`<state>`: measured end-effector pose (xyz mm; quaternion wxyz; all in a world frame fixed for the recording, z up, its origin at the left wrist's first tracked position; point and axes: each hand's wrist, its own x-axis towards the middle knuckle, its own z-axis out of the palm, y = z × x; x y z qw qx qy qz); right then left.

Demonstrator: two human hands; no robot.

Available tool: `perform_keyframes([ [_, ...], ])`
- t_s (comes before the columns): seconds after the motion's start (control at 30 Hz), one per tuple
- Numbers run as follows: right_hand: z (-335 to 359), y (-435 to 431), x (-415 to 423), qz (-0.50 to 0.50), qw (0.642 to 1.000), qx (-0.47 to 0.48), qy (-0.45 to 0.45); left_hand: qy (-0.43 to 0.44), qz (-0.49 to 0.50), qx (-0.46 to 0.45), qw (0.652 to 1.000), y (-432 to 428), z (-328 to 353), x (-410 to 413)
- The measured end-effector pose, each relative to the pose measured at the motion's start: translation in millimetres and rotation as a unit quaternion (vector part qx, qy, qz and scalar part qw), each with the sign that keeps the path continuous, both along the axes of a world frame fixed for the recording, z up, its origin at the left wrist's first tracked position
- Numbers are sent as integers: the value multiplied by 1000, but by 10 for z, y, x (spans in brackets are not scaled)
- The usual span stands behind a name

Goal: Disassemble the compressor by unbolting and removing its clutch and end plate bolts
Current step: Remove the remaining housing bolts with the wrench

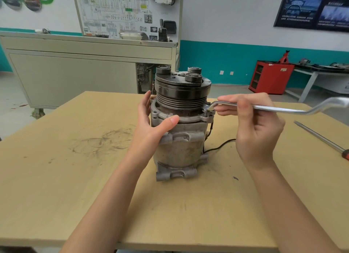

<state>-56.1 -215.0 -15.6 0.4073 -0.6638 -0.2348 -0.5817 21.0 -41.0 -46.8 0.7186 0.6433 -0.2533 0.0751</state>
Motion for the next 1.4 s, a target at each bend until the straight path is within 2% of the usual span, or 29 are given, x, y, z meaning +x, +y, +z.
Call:
perform_keyframes([
  [0.23,-72,75,26,85,996,-1,-22,0,2,4,1000,-4,13,-10],
  [0.33,-44,61,65,138,985,101,22,2,3,4,1000,-4,11,-19],
  [0.4,24,-21,118,219,947,209,111,4,6,3,1000,0,12,-29],
  [0.47,105,-122,199,312,880,287,217,2,7,1,1000,2,15,-28],
  [0.53,146,-190,267,363,817,333,301,3,7,-1,1000,-3,20,-31],
  [0.6,155,-208,308,390,775,361,341,4,8,-2,1000,-4,19,-30],
  [0.63,160,-206,317,398,767,370,341,5,8,-2,1000,0,18,-28],
  [0.73,200,-207,275,393,790,390,265,5,7,2,1000,1,21,-26],
  [0.8,232,-186,200,348,836,374,203,7,8,3,1000,3,17,-23],
  [0.9,199,-102,79,217,924,281,138,8,8,8,1000,6,10,-23],
  [1.0,127,-4,8,119,971,191,86,5,6,11,1000,6,14,-25],
  [1.13,41,74,-16,56,996,64,22,1,6,6,1000,9,10,-20],
  [1.27,-70,107,4,14,1000,-20,-17,-1,2,5,1000,7,5,-11],
  [1.33,-74,121,18,31,999,0,-16,-1,2,4,1000,9,3,-7],
  [1.4,-20,69,56,105,988,110,40,1,2,5,1000,8,0,-4],
])
